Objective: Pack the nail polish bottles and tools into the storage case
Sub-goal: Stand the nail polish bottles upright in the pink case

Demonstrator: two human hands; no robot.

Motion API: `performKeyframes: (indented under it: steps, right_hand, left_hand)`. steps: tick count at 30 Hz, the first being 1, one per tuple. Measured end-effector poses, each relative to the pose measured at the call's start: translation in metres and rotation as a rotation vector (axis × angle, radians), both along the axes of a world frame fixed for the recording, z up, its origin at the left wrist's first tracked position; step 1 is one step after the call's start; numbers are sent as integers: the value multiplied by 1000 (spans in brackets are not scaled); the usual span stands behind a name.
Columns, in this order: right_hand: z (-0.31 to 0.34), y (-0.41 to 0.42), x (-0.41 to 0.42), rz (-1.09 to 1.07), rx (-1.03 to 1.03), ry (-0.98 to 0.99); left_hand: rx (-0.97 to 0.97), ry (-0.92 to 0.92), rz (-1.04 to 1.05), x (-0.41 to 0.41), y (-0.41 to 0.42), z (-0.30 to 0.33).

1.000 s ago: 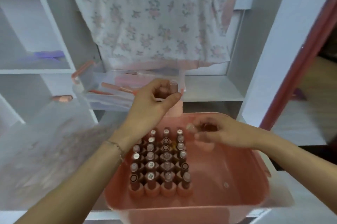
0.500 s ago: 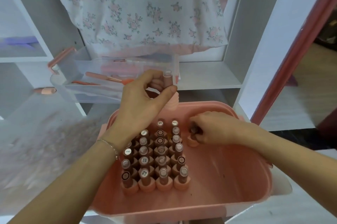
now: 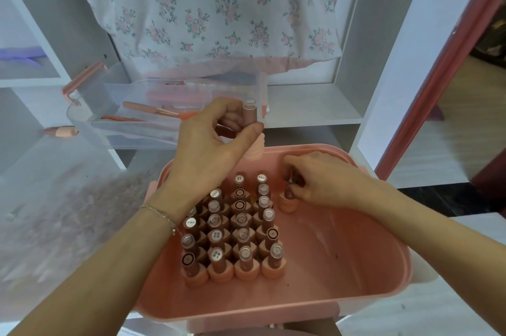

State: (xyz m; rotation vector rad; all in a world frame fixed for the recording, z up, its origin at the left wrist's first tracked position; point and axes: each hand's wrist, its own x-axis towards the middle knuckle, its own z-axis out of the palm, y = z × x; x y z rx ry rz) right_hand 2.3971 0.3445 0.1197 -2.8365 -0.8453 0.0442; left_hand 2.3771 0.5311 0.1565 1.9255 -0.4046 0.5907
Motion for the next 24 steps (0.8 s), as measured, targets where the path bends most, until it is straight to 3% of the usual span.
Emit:
performKeyframes:
  steps: [24]
  right_hand:
    - [1,7,0,48,-1,-12]
  left_hand:
    - [21,-12,13,2,1,-1]
